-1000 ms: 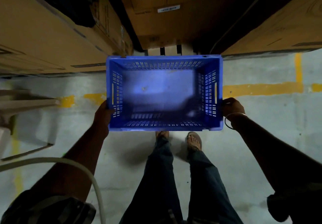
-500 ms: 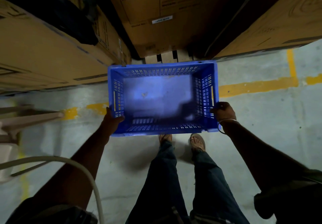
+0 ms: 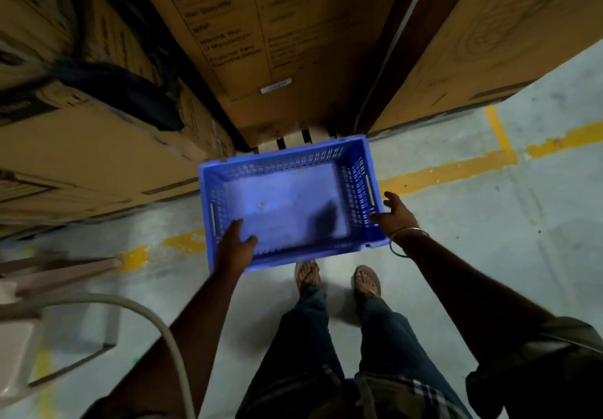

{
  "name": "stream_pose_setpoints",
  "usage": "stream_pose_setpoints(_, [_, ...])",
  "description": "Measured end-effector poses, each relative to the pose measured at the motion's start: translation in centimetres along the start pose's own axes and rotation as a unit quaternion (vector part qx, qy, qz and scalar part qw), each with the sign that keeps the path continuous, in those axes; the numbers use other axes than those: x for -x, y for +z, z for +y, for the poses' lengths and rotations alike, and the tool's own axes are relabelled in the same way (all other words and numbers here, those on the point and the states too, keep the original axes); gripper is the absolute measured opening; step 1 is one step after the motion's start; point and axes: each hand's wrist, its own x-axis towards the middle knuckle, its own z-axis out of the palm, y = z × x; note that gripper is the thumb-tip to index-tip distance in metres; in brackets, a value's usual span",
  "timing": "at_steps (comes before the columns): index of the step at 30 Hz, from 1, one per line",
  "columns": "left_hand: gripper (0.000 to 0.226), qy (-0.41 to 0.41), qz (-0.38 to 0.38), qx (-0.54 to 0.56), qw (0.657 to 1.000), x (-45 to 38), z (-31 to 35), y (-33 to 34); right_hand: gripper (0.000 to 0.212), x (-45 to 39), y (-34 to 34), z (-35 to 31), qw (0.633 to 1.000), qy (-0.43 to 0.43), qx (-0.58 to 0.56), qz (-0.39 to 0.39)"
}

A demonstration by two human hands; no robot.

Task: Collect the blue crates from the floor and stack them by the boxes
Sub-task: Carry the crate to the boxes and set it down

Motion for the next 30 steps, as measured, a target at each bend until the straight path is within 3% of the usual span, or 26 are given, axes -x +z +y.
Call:
stream_pose_setpoints(3, [0.052,0.022,-0.036,-0.015,0.999,2.5,3.1,0.2,0.077,2.9,-2.5,-0.8,1.0,-0.011,-0.028,0.006])
stream_pose_setpoints(8, [0.036,0.125,-0.077,-0.054,0.988,5.1,8.0,1.0,0.071,6.8,-9.1,0.4,0.997,-0.032,-0.068,0.011])
stream_pose_setpoints(12, [0.028,0.196,-0.118,-0.098,0.968,5.6,15.4,3.0,0.051,9.0,-17.4,2.0,0.998,-0.032,-0.048,-0.005])
stream_pose_setpoints(14, [0.034,0.241,-0.14,-0.128,0.952,5.2,19.7,5.1,0.044,9.9,-22.1,3.6,0.999,-0.022,-0.035,0.008])
stream_pose_setpoints(16, [0.051,0.284,-0.162,-0.126,0.936,4.8,24.4,8.2,0.044,10.8,-27.0,5.6,0.999,-0.017,-0.03,0.038])
stream_pose_setpoints(19, [0.058,0.336,-0.189,-0.111,0.916,7.6,32.5,13.5,0.046,12.4,-34.2,8.6,0.995,-0.033,-0.038,0.088])
stream_pose_setpoints(24, [0.059,0.415,-0.208,-0.124,0.877,22.2,45.6,21.3,0.052,15.1,-45.8,13.7,0.979,-0.052,-0.051,0.191])
stream_pose_setpoints(27, [0.049,0.441,-0.22,-0.158,0.855,27.7,50.8,26.4,0.061,16.6,-51.6,17.0,0.966,-0.055,-0.03,0.25])
stream_pose_setpoints(30, [0.057,0.467,-0.242,-0.204,0.825,31.6,54.9,30.7,0.068,17.8,-56.6,20.2,0.952,-0.043,-0.004,0.302])
